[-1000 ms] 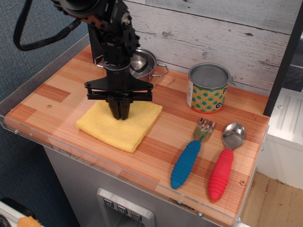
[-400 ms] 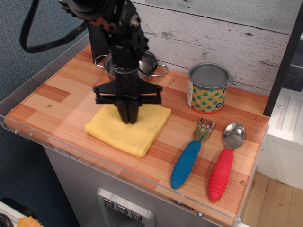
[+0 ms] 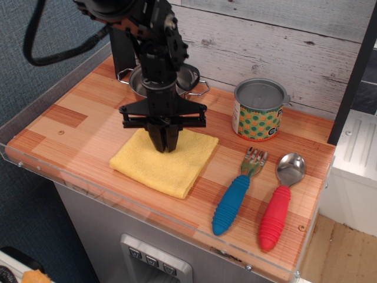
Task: Move towel to the left of the blue fork
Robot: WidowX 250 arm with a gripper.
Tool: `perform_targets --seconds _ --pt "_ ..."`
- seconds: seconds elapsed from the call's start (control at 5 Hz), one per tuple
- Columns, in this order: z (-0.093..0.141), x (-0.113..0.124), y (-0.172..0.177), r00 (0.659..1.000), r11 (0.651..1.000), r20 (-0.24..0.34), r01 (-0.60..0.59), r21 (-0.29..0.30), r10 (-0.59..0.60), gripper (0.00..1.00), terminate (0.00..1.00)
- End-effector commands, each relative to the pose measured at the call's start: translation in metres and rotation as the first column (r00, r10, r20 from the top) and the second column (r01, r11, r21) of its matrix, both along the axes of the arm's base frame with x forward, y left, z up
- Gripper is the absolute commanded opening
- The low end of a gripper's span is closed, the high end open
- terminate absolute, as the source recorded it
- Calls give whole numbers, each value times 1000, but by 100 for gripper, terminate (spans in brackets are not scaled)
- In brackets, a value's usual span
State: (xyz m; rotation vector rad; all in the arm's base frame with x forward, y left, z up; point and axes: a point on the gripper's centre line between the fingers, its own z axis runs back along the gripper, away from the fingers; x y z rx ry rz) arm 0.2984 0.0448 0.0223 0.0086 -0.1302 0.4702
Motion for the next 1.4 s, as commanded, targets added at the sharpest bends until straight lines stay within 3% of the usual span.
perform_targets --seconds 0.0,0.4,0.8,1.2 --pt "27 5 13 998 999 61 -25 26 23 100 0" --pt "62 3 18 992 999 113 -50 -5 51 100 0" --pt "84 -13 44 987 990 84 -138 7 137 100 0" --pt "112 -16 64 976 982 114 -187 18 183 100 0"
